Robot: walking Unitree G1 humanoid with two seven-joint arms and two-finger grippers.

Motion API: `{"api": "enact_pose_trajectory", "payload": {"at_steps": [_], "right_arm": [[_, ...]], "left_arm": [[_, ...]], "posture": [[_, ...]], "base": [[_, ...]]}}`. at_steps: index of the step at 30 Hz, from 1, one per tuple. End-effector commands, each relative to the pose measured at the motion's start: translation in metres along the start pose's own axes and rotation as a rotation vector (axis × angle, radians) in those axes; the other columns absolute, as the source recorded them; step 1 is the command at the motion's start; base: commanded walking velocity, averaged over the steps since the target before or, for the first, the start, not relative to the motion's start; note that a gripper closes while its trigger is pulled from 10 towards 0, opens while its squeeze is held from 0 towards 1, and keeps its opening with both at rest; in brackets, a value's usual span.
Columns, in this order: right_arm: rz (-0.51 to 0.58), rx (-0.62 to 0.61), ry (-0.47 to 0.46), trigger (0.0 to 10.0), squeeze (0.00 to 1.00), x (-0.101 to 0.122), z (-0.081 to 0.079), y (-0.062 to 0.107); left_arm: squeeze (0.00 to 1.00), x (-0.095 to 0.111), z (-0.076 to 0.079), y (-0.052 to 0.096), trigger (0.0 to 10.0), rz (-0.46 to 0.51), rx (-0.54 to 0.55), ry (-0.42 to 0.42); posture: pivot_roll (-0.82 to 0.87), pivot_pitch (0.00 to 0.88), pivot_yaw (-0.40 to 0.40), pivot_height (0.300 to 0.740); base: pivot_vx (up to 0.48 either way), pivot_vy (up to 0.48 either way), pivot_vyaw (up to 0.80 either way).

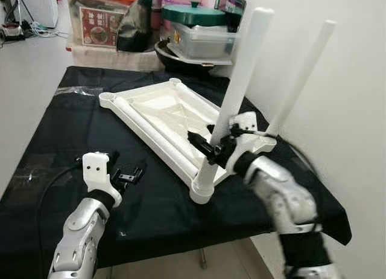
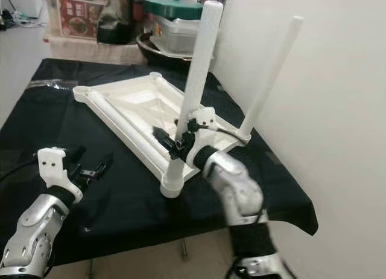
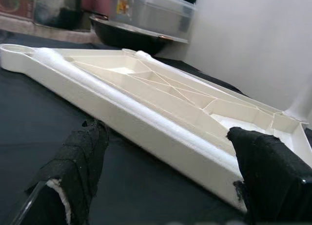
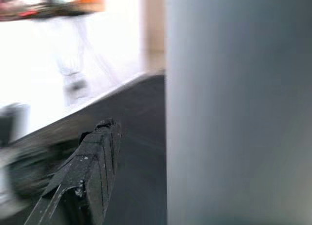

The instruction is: Building children table

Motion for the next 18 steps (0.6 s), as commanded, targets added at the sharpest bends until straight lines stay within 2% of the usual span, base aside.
{"api": "enact_pose_trajectory", "payload": {"at_steps": [1, 5, 6, 7, 8, 9, 11, 12, 14, 15, 16, 18], "right_arm": [[-0.052, 0.209, 0.060, 10.0, 0.00, 0.002, -0.015, -0.009], [-0.115, 0.305, 0.075, 10.0, 0.00, -0.005, -0.016, -0.013], [-0.146, 0.355, 0.072, 8.9, 0.00, -0.010, -0.018, -0.016], [-0.146, 0.355, 0.072, 8.9, 0.00, -0.010, -0.018, -0.016], [-0.167, 0.400, 0.054, 1.0, 0.00, -0.016, -0.021, -0.019], [-0.170, 0.427, 0.030, 0.0, 0.00, -0.019, -0.024, -0.024], [-0.165, 0.396, 0.015, 0.0, 0.00, -0.021, -0.023, -0.030], [-0.153, 0.231, 0.016, 0.0, 0.00, -0.025, -0.012, -0.041], [-0.146, -0.042, 0.018, 0.0, 0.00, -0.030, 0.009, -0.050], [-0.146, -0.042, 0.018, 0.0, 0.00, -0.030, 0.009, -0.050], [-0.155, -0.171, 0.012, 0.0, 0.00, -0.033, 0.019, -0.049], [-0.120, -0.559, -0.037, 0.0, 0.00, -0.039, 0.049, -0.034]], "left_arm": [[0.00, 0.000, 0.004, -0.002, 10.0, 0.007, -0.013, 0.021], [0.00, 0.000, 0.005, -0.003, 10.0, 0.009, -0.013, 0.023], [0.00, 0.000, 0.005, -0.003, 10.0, 0.009, -0.012, 0.024], [0.00, 0.000, 0.005, -0.003, 10.0, 0.009, -0.012, 0.024], [0.00, 0.000, 0.005, -0.003, 10.0, 0.009, -0.010, 0.024], [0.00, 0.000, 0.005, -0.003, 10.0, 0.009, -0.007, 0.024], [0.00, -0.001, 0.005, -0.003, 10.0, 0.009, -0.005, 0.024], [0.00, 0.000, 0.005, -0.002, 10.0, 0.010, -0.003, 0.023], [0.00, 0.000, 0.004, -0.002, 10.0, 0.011, 0.000, 0.024], [0.00, 0.000, 0.004, -0.002, 10.0, 0.011, 0.000, 0.024], [0.00, 0.000, 0.004, -0.002, 10.0, 0.011, 0.001, 0.024], [0.00, 0.001, 0.004, -0.002, 10.0, 0.013, 0.000, 0.026]], "posture": [[0.15, 0.000, -0.203, 0.740], [0.16, 0.000, -0.211, 0.740], [0.17, 0.000, -0.221, 0.740], [0.17, 0.000, -0.221, 0.740], [0.18, 0.000, -0.228, 0.740], [0.18, 0.000, -0.228, 0.740], [0.18, 0.000, -0.230, 0.740], [0.18, 0.000, -0.231, 0.740], [0.18, 0.000, -0.231, 0.740], [0.18, 0.000, -0.231, 0.740], [0.18, 0.000, -0.228, 0.740], [0.17, 0.000, -0.226, 0.740]], "base": [[0.000, 0.000, 0.00], [0.000, 0.000, 0.00], [0.000, 0.000, 0.00], [0.000, 0.000, 0.00], [0.000, 0.000, 0.00], [0.000, 0.000, 0.00], [0.000, 0.000, 0.00], [0.000, 0.000, 0.00], [0.000, 0.000, 0.00], [0.000, 0.000, 0.00], [0.000, 0.000, 0.00], [0.000, 0.000, 0.00]]}}
Point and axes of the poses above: a point about 5 cm out from each wrist's last joint towards the gripper, its own y axis pointing back from the gripper into the wrist, its own x axis along the axis of the wrist's last joint, z = x × y, the point moved 1 cm from there along -y, pointing out of the wrist towards the gripper, and after that the axes turned 14 degrees about -y, right-handed, at the moved point
